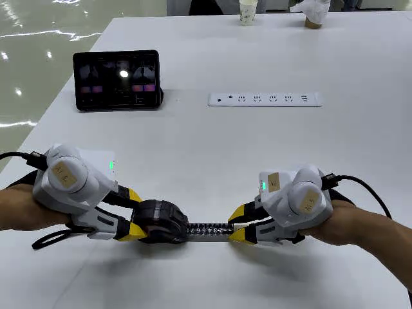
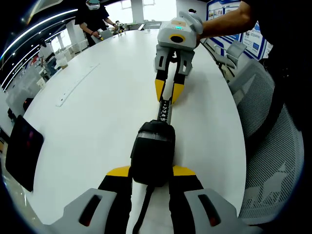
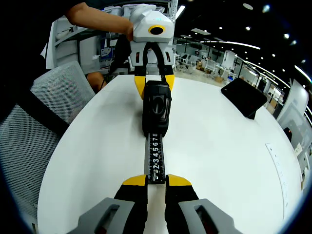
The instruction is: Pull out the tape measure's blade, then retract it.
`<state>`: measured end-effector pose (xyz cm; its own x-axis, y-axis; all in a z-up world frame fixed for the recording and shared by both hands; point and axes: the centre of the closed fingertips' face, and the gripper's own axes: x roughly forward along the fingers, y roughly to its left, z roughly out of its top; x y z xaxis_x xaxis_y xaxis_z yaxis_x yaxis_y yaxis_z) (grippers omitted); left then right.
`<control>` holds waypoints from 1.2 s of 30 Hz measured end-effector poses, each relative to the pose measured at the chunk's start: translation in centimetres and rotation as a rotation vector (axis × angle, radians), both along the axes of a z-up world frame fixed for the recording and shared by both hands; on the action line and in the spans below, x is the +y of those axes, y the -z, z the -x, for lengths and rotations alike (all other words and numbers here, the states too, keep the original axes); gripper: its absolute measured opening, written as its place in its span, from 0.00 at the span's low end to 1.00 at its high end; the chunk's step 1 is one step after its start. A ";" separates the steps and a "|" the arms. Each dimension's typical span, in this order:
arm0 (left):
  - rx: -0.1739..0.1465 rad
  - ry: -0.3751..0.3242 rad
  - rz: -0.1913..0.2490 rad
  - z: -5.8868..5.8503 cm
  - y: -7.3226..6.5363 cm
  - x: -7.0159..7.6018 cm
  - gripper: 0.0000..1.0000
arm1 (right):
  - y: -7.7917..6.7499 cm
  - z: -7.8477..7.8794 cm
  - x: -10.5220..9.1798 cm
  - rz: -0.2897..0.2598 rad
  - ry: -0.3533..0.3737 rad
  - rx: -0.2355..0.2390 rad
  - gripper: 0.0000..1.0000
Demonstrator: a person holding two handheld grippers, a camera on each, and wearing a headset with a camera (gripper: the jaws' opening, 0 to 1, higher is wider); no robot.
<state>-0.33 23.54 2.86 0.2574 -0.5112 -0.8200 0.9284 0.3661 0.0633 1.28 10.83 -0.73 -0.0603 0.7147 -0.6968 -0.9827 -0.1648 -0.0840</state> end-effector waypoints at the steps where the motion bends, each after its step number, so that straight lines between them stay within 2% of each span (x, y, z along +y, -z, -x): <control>1: 0.000 0.000 0.000 0.0 0.0 0.0 0.23 | 0.0 0.0 -0.2 0.002 0.002 0.001 0.09; 36: -0.005 -0.006 -0.003 0.0 0.0 -0.1 0.23 | -0.1 -1.4 -6.8 0.061 0.058 -0.021 0.09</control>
